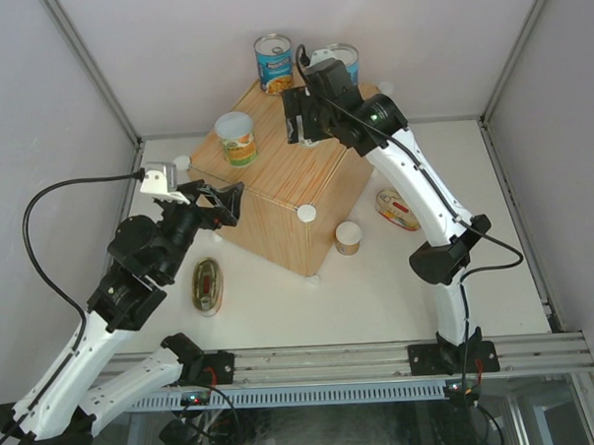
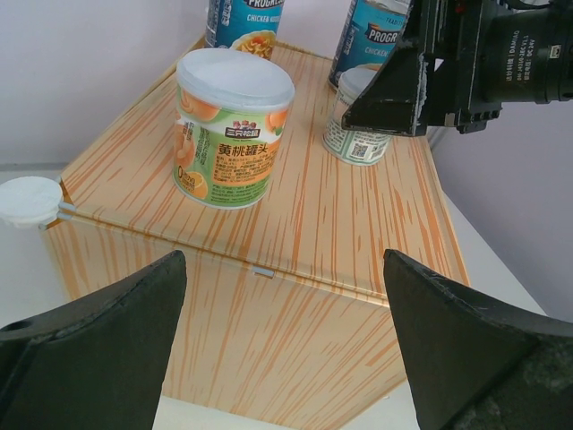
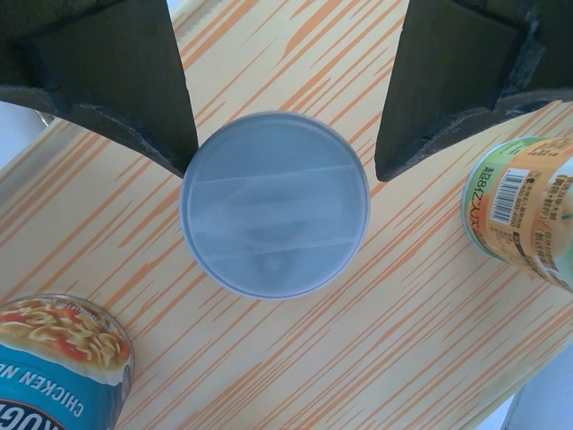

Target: Place and organize the canned foods onto the counter

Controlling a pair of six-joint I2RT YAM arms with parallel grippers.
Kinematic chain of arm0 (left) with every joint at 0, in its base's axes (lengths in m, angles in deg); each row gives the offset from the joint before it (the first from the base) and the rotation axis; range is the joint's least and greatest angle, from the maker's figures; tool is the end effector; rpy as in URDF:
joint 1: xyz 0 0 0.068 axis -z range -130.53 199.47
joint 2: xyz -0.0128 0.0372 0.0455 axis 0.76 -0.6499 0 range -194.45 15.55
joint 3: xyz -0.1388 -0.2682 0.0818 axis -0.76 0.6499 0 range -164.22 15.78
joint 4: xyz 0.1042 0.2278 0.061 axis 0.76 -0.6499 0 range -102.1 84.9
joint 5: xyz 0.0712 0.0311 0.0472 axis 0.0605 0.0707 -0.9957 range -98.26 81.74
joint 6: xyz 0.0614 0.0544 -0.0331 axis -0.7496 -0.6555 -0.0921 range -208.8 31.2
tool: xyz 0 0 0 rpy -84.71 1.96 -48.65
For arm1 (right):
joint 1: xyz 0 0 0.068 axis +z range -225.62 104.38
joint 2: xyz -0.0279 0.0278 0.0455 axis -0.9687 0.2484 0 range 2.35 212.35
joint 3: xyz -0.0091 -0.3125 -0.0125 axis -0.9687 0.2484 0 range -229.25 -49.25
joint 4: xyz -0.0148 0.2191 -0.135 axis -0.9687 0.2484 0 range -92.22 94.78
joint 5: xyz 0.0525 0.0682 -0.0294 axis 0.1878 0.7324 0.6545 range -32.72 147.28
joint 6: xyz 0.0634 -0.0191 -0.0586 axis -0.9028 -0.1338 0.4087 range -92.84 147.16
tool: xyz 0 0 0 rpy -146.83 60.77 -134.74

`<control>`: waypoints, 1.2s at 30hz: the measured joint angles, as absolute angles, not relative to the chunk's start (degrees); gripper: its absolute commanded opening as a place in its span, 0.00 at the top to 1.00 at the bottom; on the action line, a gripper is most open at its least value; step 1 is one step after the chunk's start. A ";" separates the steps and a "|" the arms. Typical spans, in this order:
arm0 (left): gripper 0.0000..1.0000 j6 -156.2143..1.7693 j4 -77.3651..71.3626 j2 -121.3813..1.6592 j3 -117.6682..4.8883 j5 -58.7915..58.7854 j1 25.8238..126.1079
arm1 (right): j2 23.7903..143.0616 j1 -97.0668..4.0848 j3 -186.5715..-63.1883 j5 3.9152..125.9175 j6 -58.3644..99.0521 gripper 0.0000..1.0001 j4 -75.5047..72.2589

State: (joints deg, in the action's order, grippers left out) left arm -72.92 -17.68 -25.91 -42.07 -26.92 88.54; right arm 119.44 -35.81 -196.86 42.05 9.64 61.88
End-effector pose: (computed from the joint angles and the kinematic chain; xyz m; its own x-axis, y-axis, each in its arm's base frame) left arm 0.1352 -0.0774 0.4510 -0.0459 -0.2967 -0.9539 0.3502 0.8895 -0.2935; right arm 0.3675 0.2793 0.4766 -0.5406 -0.0724 -0.8382 -0.3009 0.9470 0.1123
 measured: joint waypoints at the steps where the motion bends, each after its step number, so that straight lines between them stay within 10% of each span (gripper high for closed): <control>1: 0.06 -72.92 -17.68 -25.91 -42.07 -26.92 88.54 | 119.25 -35.70 -196.83 41.86 9.64 0.22 61.88; 10: 0.06 -72.90 -17.73 -25.93 -42.07 -26.92 88.54 | 112.23 -34.97 -190.96 40.96 9.16 0.25 60.22; 17: 0.06 -72.88 -17.73 -25.93 -42.07 -26.90 88.54 | 101.65 -35.28 -177.19 41.05 6.71 0.71 54.21; 22: 0.06 -72.88 -17.81 -25.93 -42.07 -26.90 88.51 | 98.16 -37.05 -169.47 43.25 4.22 0.86 49.33; 36: 0.06 -72.97 -18.36 -25.64 -42.07 -26.98 88.49 | 98.72 -40.66 -164.90 47.71 0.70 0.89 42.51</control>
